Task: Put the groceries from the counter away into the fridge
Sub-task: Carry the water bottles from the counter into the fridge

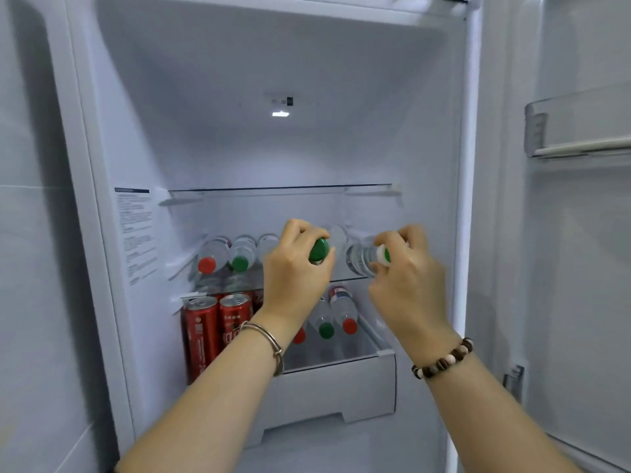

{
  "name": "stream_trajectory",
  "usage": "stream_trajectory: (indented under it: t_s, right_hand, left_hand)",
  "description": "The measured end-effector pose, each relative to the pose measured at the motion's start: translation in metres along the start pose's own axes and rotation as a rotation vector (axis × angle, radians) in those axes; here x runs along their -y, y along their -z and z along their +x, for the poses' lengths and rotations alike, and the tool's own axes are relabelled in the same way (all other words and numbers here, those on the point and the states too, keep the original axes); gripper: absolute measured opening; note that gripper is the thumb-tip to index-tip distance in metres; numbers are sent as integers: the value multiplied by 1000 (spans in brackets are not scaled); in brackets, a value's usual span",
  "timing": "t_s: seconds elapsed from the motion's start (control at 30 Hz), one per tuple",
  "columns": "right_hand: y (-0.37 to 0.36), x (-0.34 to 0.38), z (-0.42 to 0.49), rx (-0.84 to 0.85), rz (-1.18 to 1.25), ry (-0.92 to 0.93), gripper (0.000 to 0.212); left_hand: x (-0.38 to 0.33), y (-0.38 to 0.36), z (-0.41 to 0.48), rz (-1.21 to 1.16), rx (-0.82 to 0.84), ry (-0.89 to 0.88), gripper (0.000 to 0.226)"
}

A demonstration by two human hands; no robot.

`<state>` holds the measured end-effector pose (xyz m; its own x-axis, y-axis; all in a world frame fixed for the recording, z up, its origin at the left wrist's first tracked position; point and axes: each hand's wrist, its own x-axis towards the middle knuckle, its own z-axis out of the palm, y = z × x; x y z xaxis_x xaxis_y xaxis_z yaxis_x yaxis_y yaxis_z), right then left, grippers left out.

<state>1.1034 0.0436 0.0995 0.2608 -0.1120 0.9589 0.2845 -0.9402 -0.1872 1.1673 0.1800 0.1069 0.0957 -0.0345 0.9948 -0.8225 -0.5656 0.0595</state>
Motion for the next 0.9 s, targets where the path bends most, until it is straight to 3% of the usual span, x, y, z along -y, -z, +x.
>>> stream_trajectory:
  t_s: [0.37, 0.7, 0.83, 0.9]
  right_hand:
    - [-67, -20, 5, -27, -94, -71, 27]
    - [-98, -38, 18, 174, -36, -396, 17]
    - [-112, -45, 12, 261, -2, -498, 19]
    - [-118, -48, 8, 298, -26, -491, 29]
  left_hand:
    - [72, -65, -14, -74, 189, 0, 20]
    - [108, -103, -21, 55, 506, -10, 31]
    - [116, -102, -17, 64, 588, -27, 40]
    - [118, -100, -12, 62, 590, -69, 40]
